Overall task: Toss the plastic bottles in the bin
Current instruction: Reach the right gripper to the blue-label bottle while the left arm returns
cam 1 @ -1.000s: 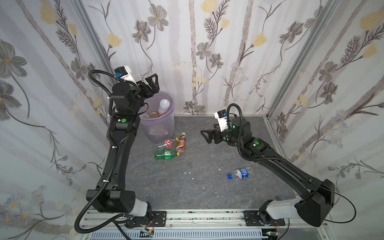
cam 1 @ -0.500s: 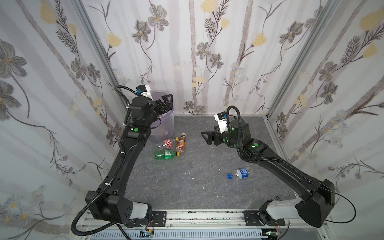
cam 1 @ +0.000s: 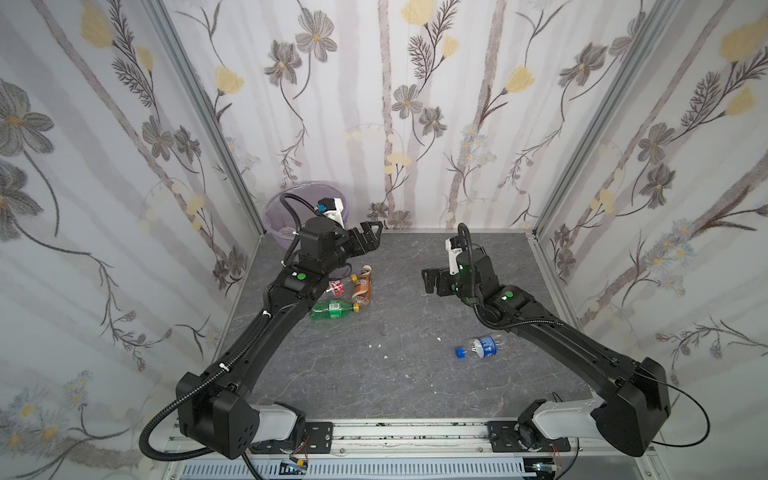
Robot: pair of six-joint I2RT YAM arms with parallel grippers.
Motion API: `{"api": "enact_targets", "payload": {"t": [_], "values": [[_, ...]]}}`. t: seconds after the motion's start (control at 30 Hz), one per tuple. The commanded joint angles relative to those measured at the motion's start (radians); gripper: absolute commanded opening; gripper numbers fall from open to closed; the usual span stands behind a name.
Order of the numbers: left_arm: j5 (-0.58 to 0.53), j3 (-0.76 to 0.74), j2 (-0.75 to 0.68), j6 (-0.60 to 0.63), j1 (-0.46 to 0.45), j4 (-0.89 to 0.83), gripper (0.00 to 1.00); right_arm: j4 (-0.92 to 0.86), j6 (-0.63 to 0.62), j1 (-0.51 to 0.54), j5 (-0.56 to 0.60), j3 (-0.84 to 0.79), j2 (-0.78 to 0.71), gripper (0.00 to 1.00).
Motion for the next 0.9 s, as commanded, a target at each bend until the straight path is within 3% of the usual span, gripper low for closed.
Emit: {"api": "enact_targets", "payload": {"t": [0.0, 0.43, 0.6, 0.87], "values": [[-0.013, -0.04, 0.007, -0.027, -0.03, 0.036, 1.0, -0.051, 0.081, -0.02, 0.113, -0.052, -0.034, 1.0], [-0.014, -0.194, 0.064, -0.101, -0.19, 0.166, 1.0, -0.226, 0.318, -0.133, 0.248, -0.269, -0.194, 1.0], [0.011, -0.264, 0.068, -0.137, -0.209, 0.259, 1.0, -0.31, 0.423, -0.157, 0.291, -0.318, -0.237, 1.0], [0.028, -0.29, 0.069, -0.146, -0.214, 0.291, 1.0, -0.365, 0.628, -0.165, 0.26, -0.453, -0.295, 1.0]]}}
